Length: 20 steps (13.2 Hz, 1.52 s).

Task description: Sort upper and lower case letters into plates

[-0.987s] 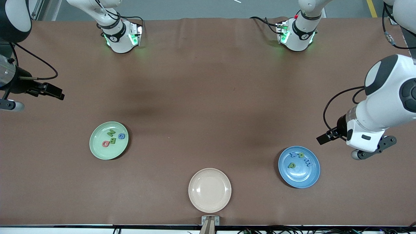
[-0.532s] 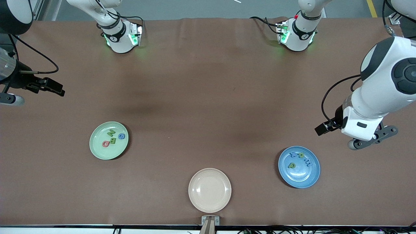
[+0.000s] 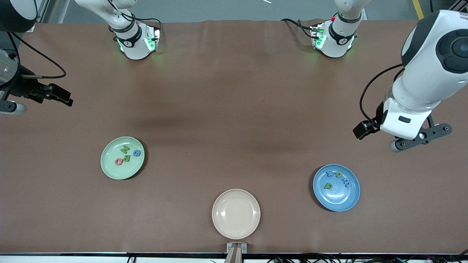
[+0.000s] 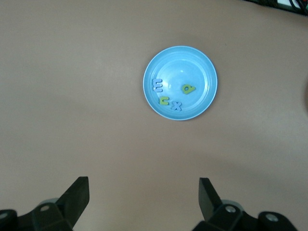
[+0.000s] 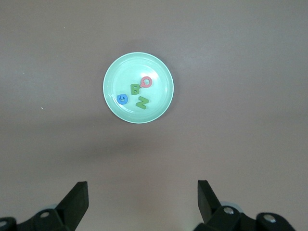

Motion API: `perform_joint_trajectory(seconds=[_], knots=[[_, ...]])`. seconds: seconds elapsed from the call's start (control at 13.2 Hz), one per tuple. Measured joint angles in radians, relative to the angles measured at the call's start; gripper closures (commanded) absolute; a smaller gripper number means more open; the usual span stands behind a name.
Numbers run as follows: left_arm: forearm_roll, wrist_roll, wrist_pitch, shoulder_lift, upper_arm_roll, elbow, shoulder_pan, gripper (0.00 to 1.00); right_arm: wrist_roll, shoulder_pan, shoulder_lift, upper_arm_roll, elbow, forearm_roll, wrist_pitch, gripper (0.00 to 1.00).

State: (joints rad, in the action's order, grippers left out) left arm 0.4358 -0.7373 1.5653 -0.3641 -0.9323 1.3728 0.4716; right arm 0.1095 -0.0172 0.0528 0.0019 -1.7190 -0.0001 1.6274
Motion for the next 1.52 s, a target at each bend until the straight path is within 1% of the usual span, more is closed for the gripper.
perform_joint_trajectory(seconds=[0.3, 0.46, 0.61, 0.68, 0.84, 0.99, 1.22, 1.52], knots=[[-0.13, 0.137, -0.005, 0.122, 0.268, 0.0, -0.152, 0.0, 0.0, 0.0, 0.006, 0.0, 0.0, 0.0, 0.0, 0.0], [-0.207, 0.229, -0.029, 0.174, 0.436, 0.0, -0.252, 0.0, 0.0, 0.0, 0.007, 0.0, 0.0, 0.0, 0.004, 0.0], [-0.285, 0.335, -0.046, 0.226, 0.583, 0.019, -0.331, 0.0, 0.0, 0.0, 0.008, 0.0, 0.0, 0.0, 0.009, 0.0], [-0.318, 0.39, -0.049, 0.255, 0.643, 0.043, -0.361, 0.0, 0.0, 0.0, 0.008, 0.0, 0.0, 0.0, 0.009, 0.0], [-0.388, 0.476, -0.051, 0.314, 0.734, 0.105, -0.404, 0.0, 0.0, 0.0, 0.008, 0.0, -0.001, 0.0, 0.01, 0.0], [-0.412, 0.514, -0.043, 0.367, 0.78, 0.169, -0.441, 0.0, -0.001, 0.0, 0.009, 0.0, -0.001, 0.0, 0.013, 0.0], [-0.415, 0.524, -0.025, 0.435, 0.789, 0.256, -0.472, 0.0, -0.002, 0.0, 0.009, 0.0, -0.001, 0.0, 0.015, 0.0], [-0.415, 0.599, -0.017, 0.464, 0.798, 0.289, -0.484, 0.0, -0.012, 0.005, 0.009, 0.001, -0.001, 0.0, 0.02, 0.0]])
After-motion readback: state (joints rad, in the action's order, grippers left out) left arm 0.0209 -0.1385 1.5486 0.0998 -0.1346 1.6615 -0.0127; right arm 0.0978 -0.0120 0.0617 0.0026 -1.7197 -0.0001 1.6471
